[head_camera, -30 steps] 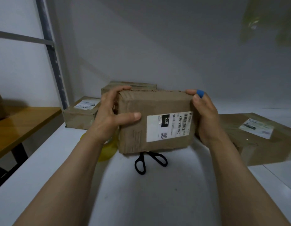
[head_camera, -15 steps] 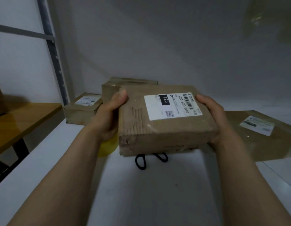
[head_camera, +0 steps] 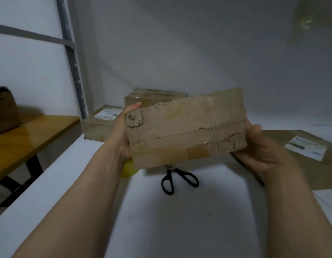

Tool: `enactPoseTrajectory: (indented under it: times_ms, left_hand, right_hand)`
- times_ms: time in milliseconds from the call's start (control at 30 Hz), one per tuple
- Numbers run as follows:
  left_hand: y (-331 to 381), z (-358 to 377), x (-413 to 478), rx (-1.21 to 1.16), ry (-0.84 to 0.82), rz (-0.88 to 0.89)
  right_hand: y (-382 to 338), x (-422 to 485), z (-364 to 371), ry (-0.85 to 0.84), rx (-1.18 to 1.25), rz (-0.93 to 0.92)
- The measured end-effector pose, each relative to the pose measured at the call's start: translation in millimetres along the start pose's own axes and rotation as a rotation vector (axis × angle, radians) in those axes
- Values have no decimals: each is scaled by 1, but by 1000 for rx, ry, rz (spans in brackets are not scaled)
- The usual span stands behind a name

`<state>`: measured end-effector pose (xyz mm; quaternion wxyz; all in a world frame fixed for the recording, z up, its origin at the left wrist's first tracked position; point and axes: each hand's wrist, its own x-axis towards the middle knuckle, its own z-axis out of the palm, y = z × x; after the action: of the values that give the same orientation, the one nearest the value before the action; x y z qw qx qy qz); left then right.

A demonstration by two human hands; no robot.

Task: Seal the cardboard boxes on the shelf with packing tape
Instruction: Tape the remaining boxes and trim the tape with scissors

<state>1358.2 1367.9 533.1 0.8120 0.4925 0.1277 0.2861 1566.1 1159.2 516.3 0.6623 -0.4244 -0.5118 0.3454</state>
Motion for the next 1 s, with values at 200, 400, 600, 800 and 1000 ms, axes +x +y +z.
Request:
enactPoseTrajectory:
  times_ms: [200, 400, 600, 800, 1000]
  left_hand:
    - [-8, -2, 3, 46, -24, -42]
    - [-17, -13, -1, -33, -194, 106]
    - [-25, -20, 3, 9, -271, 120]
    - [-35, -17, 11, -15, -179, 14]
    - [-30, -9, 17, 77, 20, -33]
  right_hand:
    - [4, 5, 1, 157, 15, 26]
    - [3, 8, 6, 322, -72, 105]
    - [5, 7, 8, 398, -77, 235]
    - [9, 13, 9, 499, -2, 339]
    - [23, 21, 13, 621, 79, 349]
